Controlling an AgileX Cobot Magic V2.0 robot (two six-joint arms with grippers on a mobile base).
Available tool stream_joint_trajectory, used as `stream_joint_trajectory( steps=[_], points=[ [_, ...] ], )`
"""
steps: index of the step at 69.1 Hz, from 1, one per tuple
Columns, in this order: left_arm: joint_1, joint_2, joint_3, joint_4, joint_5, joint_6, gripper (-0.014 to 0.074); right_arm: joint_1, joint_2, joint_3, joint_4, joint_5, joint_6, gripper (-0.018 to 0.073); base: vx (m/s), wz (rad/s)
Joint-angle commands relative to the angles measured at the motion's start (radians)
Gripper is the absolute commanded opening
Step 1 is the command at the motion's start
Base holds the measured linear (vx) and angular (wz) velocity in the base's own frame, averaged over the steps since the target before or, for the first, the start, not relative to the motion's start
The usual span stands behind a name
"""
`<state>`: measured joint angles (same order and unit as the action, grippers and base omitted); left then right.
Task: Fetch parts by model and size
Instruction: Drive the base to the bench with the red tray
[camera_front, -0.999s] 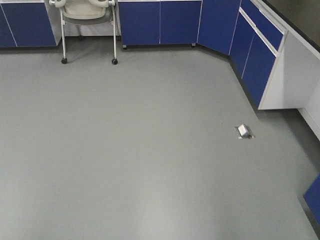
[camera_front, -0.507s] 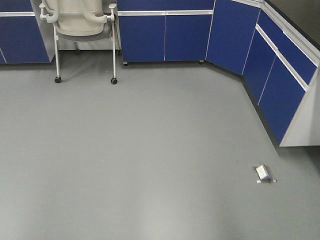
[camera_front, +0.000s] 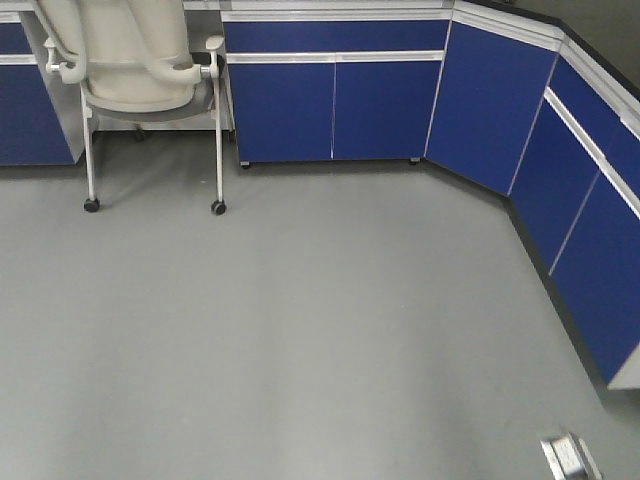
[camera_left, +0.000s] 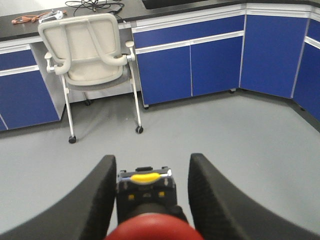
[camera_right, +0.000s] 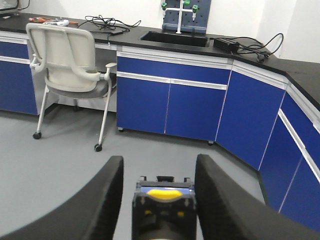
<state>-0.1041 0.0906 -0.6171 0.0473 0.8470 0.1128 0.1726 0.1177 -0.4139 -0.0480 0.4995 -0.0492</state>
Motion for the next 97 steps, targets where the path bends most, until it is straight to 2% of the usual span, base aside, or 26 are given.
stream_joint_trajectory(
  steps=[1,55,97],
  points=[
    [-0.004,0.018,-0.019,-0.002,-0.076,-0.004,-0.0006,-0.003,0.013,-0.026,-0.005,-0.075,-0.008,-0.0005,0.59,0.01],
    [-0.004,0.018,-0.019,-0.002,-0.076,-0.004,-0.0006,-0.003,0.013,-0.026,-0.005,-0.075,-0.008,-0.0005,0.46,0.00],
    [-0.004,0.018,-0.019,-0.002,-0.076,-0.004,-0.0006,-0.003,0.013,-0.026,-0.005,-0.075,-0.008,-0.0005,0.22,-0.64]
  ],
)
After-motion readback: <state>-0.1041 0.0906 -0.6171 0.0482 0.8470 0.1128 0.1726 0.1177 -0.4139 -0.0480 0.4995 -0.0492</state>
